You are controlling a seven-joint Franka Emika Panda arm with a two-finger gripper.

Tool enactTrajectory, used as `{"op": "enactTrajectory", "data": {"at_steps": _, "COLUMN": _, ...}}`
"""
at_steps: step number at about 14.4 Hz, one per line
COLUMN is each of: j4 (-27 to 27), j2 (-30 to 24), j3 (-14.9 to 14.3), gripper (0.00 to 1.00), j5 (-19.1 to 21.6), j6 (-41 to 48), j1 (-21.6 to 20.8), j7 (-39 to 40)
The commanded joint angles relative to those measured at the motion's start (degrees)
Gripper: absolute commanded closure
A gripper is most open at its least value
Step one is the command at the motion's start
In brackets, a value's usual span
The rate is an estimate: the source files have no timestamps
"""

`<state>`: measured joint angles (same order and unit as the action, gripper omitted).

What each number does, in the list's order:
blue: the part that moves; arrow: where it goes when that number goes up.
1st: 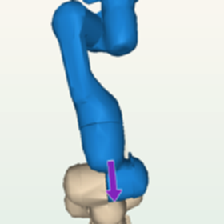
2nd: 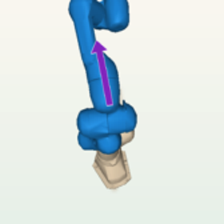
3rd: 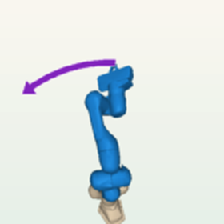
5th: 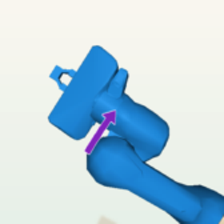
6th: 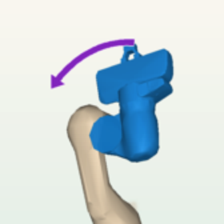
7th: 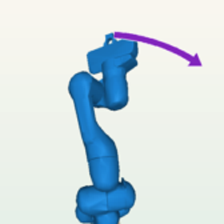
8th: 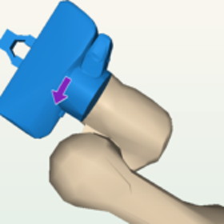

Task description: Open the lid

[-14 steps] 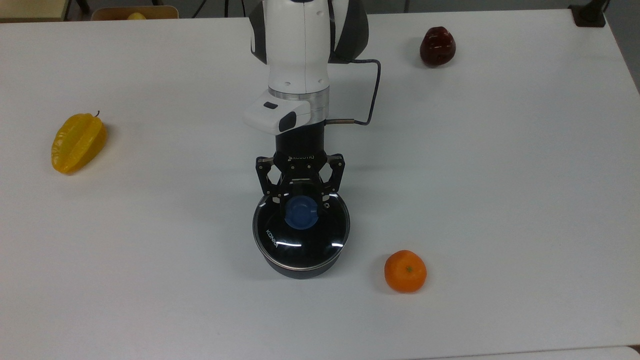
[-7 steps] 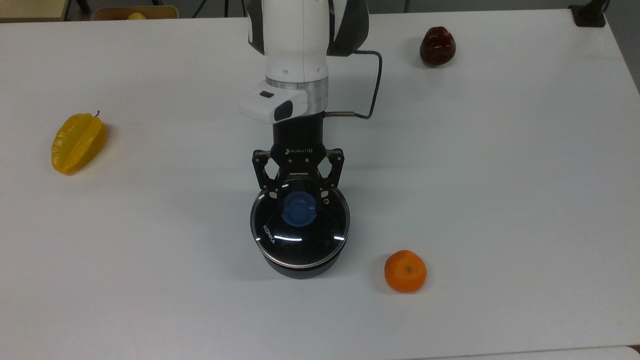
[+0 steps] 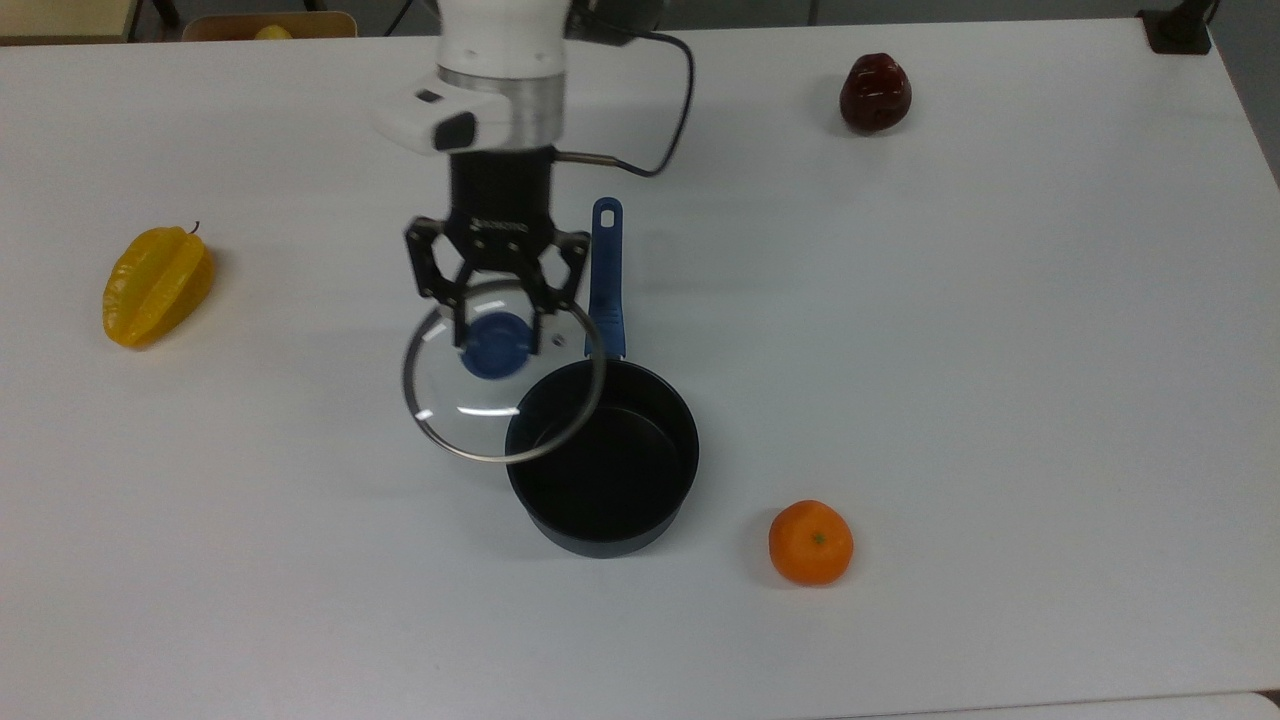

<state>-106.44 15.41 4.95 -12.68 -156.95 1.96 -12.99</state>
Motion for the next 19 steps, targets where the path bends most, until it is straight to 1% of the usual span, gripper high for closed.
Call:
{"op": "enactTrajectory", "data": {"at_steps": 1, "j4": -14.4, "j2": -10.2, "j3": -0.5, "gripper": 0.63, "j5": -1.0, "j6": -0.1, "j1": 5.1, "j7": -1.8}}
{"op": "enactTrajectory", "data": {"at_steps": 2, "j4": -17.1, "j2": -10.8, "j3": -0.5, "gripper": 0.63, "j5": -1.2, "j6": -0.2, "j1": 6.2, "j7": -1.7}}
{"op": "enactTrajectory", "data": {"at_steps": 3, "j4": -17.8, "j2": -10.7, "j3": -0.5, "gripper": 0.63, "j5": -1.2, "j6": -0.2, "j1": 6.6, "j7": -1.7}}
{"op": "enactTrajectory", "data": {"at_steps": 5, "j4": -20.4, "j2": -10.1, "j3": -0.5, "gripper": 0.63, "j5": -1.6, "j6": -0.3, "j1": 6.6, "j7": -1.6}}
{"op": "enactTrajectory", "data": {"at_steps": 6, "j4": -21.2, "j2": -9.3, "j3": -0.5, "gripper": 0.63, "j5": -2.3, "j6": -0.5, "j1": 6.0, "j7": -1.7}}
{"op": "enactTrajectory", "data": {"at_steps": 9, "j4": -21.2, "j2": -8.6, "j3": -0.2, "gripper": 0.62, "j5": -2.4, "j6": -0.3, "j1": 5.4, "j7": -1.8}}
{"op": "enactTrajectory", "data": {"at_steps": 13, "j4": -21.3, "j2": -6.5, "j3": -0.1, "gripper": 0.54, "j5": -2.4, "j6": 0.1, "j1": 5.4, "j7": -1.9}}
{"op": "enactTrajectory", "data": {"at_steps": 14, "j4": -21.2, "j2": -6.3, "j3": -0.1, "gripper": 0.46, "j5": -2.4, "j6": 1.1, "j1": 5.4, "j7": -1.9}}
{"op": "enactTrajectory", "data": {"at_steps": 15, "j4": -21.0, "j2": -5.8, "j3": 0.0, "gripper": 0.45, "j5": -2.4, "j6": 2.8, "j1": 5.4, "j7": -1.9}}
{"op": "enactTrajectory", "data": {"at_steps": 17, "j4": -20.7, "j2": -5.8, "j3": 0.2, "gripper": 0.39, "j5": -2.4, "j6": 5.9, "j1": 5.2, "j7": -1.9}}
{"op": "enactTrajectory", "data": {"at_steps": 18, "j4": -20.6, "j2": -5.9, "j3": 0.2, "gripper": 0.25, "j5": -2.4, "j6": 7.2, "j1": 4.6, "j7": -1.9}}
{"op": "enactTrajectory", "data": {"at_steps": 19, "j4": -19.5, "j2": -6.0, "j3": 0.2, "gripper": 0.0, "j5": -2.4, "j6": 9.4, "j1": 4.5, "j7": -1.9}}
